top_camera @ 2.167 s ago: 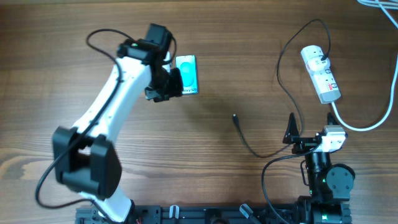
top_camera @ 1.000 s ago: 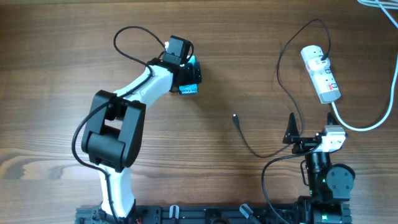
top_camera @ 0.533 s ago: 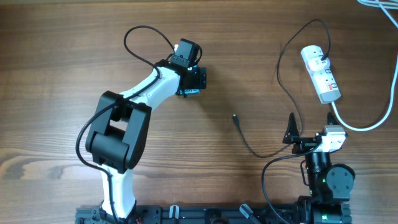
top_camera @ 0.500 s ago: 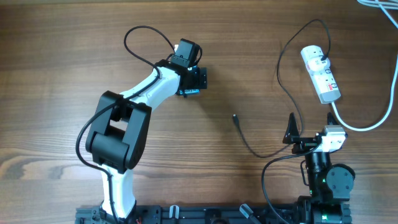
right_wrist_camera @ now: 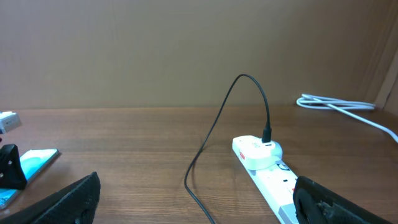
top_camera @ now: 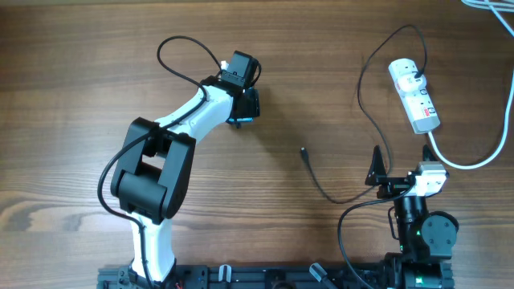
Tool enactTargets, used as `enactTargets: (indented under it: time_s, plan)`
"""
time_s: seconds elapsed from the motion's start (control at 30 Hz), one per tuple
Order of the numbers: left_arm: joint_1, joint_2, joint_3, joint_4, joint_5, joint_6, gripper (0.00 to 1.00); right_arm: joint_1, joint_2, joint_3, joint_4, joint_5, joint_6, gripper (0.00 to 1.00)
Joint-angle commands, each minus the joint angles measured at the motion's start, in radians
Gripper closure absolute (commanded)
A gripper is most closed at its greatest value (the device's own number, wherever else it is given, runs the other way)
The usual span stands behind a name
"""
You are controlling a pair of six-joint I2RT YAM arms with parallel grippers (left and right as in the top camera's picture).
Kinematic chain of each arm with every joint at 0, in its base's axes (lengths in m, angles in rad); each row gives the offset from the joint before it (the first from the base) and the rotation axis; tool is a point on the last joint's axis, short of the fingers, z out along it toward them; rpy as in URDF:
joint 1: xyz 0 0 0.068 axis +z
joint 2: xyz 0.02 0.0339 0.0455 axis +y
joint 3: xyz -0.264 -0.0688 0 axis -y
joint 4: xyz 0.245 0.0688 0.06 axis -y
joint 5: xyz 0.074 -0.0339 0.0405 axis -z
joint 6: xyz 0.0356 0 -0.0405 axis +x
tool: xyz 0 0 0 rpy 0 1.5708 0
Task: Plug charger to phone and switch on socket
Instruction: 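Grasp the phone's top edge with the left gripper and lift it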
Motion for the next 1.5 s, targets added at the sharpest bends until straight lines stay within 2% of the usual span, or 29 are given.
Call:
enactTargets:
  time_s: [0.0, 0.1, 0.2, 0.33, 0.47, 0.57, 0.67, 0.73, 0.77, 1.3, 1.47]
  plan:
    - [-0.002, 0.045, -0.033, -0.015, 0.016, -0.031, 0.28, -0.003, -0.009, -0.001, 0.002, 0.014, -0.013, 0.0]
    - [-0.002, 0.045, -0.033, -0.01, 0.005, -0.031, 0.31, -0.003, -0.009, -0.001, 0.002, 0.014, -0.013, 0.0]
    - [-0.008, 0.045, -0.033, -0.075, 0.006, -0.031, 0.36, -0.003, -0.009, -0.001, 0.002, 0.014, -0.013, 0.0]
    - [-0.026, 0.045, -0.033, -0.267, 0.051, -0.031, 0.37, -0.003, -0.009, -0.001, 0.002, 0.014, -0.013, 0.0]
    - [-0.043, 0.045, -0.033, -0.444, 0.116, -0.031, 0.36, -0.003, -0.009, -0.001, 0.002, 0.014, -0.013, 0.0]
    - [-0.044, 0.045, -0.033, -0.565, 0.141, -0.031, 0.27, -0.003, -0.009, -0.001, 0.002, 0.014, -0.013, 0.0]
    - [-0.042, 0.045, -0.033, -0.549, 0.14, -0.031, 0.15, -0.003, -0.009, -0.001, 0.002, 0.014, -0.013, 0.0]
    - [-0.037, 0.045, -0.033, -0.505, 0.14, -0.031, 0.02, -0.003, -0.009, -0.001, 0.002, 0.014, -0.013, 0.0]
    - [-0.037, 0.045, -0.033, -0.492, 0.138, -0.03, 0.0, -0.003, -0.009, -0.001, 0.002, 0.014, -0.013, 0.0]
    - [0.033, 0.045, -0.033, -0.426, 0.112, -0.023, 0.0, -0.003, -0.009, -0.001, 0.002, 0.014, -0.013, 0.0]
    - [0.028, 0.045, -0.033, -0.43, 0.164, 0.06, 0.01, -0.003, -0.009, -0.001, 0.002, 0.014, -0.013, 0.0]
